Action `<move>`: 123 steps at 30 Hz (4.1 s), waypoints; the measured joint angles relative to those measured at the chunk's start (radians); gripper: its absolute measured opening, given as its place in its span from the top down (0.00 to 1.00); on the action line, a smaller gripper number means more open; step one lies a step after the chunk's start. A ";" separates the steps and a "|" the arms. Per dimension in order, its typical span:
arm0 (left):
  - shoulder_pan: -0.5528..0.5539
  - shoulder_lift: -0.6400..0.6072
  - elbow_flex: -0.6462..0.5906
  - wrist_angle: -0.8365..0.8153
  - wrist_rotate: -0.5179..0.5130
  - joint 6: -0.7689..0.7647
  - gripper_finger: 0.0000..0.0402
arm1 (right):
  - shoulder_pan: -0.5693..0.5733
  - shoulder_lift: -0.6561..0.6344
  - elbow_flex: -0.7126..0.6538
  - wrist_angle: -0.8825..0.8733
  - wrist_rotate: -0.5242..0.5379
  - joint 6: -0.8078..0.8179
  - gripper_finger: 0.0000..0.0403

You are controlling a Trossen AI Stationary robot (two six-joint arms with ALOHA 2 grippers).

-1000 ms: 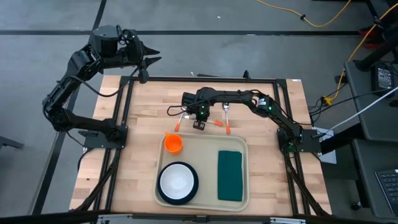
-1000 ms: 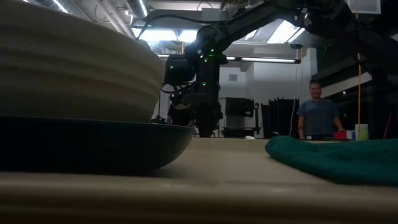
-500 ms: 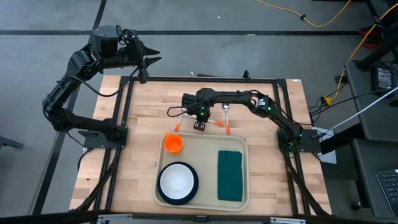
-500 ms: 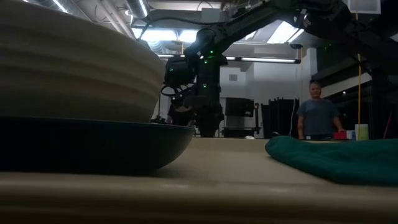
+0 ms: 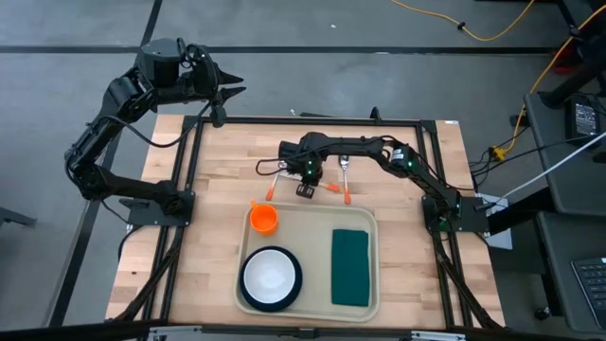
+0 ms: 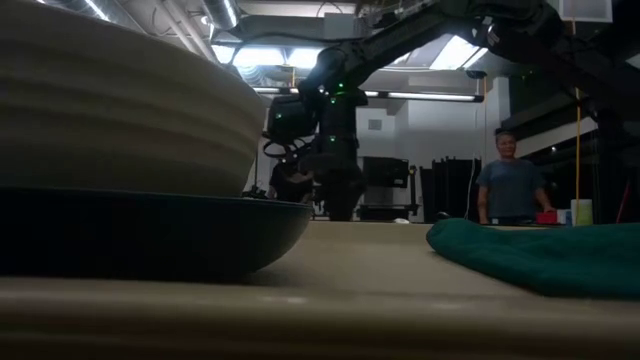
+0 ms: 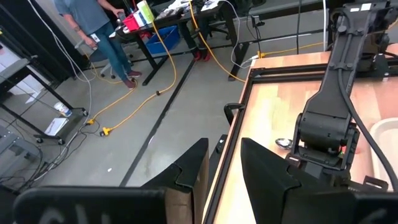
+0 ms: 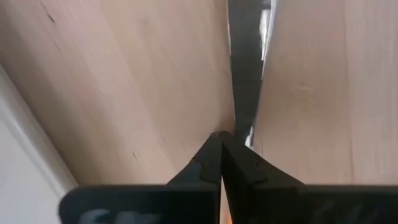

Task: Set up tray
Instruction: Put the knife on the napkin

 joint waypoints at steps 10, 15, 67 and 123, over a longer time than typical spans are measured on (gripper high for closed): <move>0.000 0.000 0.000 -0.001 0.000 0.000 0.78 | -0.026 0.000 -0.002 -0.046 0.050 0.024 0.98; 0.000 0.000 0.000 -0.001 0.000 0.000 0.78 | -0.044 0.001 -0.002 -0.078 0.081 0.027 0.98; 0.020 0.390 0.000 -0.232 0.220 0.242 0.62 | 0.014 -0.583 -0.457 0.025 0.306 0.303 0.91; -0.362 1.259 0.368 0.023 -0.071 0.093 0.49 | -0.044 -1.516 -1.073 0.451 0.374 0.262 0.67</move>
